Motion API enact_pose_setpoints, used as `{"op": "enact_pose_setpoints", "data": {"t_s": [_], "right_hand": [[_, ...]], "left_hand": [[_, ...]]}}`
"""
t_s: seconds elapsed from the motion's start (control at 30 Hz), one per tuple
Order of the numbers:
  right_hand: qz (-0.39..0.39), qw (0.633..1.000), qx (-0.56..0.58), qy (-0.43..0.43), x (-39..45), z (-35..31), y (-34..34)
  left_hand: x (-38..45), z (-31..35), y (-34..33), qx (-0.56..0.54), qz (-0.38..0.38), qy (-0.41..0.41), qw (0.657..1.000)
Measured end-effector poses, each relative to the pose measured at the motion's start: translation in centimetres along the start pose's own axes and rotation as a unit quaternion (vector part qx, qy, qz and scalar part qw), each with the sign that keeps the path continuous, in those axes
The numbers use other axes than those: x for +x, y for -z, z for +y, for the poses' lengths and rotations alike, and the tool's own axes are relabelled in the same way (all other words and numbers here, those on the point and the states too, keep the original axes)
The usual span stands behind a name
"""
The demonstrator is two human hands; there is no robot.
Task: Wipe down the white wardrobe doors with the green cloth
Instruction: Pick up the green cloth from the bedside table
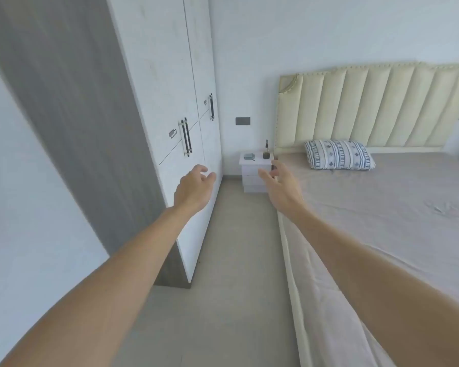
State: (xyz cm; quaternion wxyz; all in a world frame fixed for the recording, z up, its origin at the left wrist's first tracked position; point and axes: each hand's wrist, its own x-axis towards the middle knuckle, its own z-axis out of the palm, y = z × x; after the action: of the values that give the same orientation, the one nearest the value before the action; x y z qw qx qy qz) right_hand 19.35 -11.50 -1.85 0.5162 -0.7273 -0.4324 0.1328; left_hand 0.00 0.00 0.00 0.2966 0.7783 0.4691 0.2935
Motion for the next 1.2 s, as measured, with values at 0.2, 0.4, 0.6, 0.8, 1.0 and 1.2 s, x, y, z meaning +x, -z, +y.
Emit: {"op": "enact_pose_setpoints", "data": {"t_s": [0.2, 0.4, 0.6, 0.8, 1.0, 1.2], "right_hand": [[0.037, 0.993, 0.105, -0.026, 16.0, 3.0, -1.0], [0.038, 0.991, 0.127, -0.030, 31.1, 5.5, -4.0], [0.013, 0.993, 0.120, -0.011, 47.7, 10.4, -10.0], [0.048, 0.992, 0.116, -0.015, 66.0, 15.4, -13.4], [0.049, 0.994, 0.091, -0.040, 81.1, 19.4, -13.4], [0.024, 0.991, 0.116, -0.066, 98.3, 29.8, -17.2]], "left_hand": [[16.2, 0.8, -4.4, -0.082, -0.058, -0.008, 0.995], [31.2, 1.5, -6.6, -0.169, -0.082, 0.004, 0.982], [48.9, -1.5, -12.8, -0.228, -0.053, -0.022, 0.972], [68.3, -3.4, -19.8, -0.275, -0.041, -0.012, 0.961], [85.1, -1.9, -26.1, -0.299, -0.063, 0.050, 0.951], [102.4, -3.5, -37.7, -0.317, -0.104, 0.098, 0.938]]}}
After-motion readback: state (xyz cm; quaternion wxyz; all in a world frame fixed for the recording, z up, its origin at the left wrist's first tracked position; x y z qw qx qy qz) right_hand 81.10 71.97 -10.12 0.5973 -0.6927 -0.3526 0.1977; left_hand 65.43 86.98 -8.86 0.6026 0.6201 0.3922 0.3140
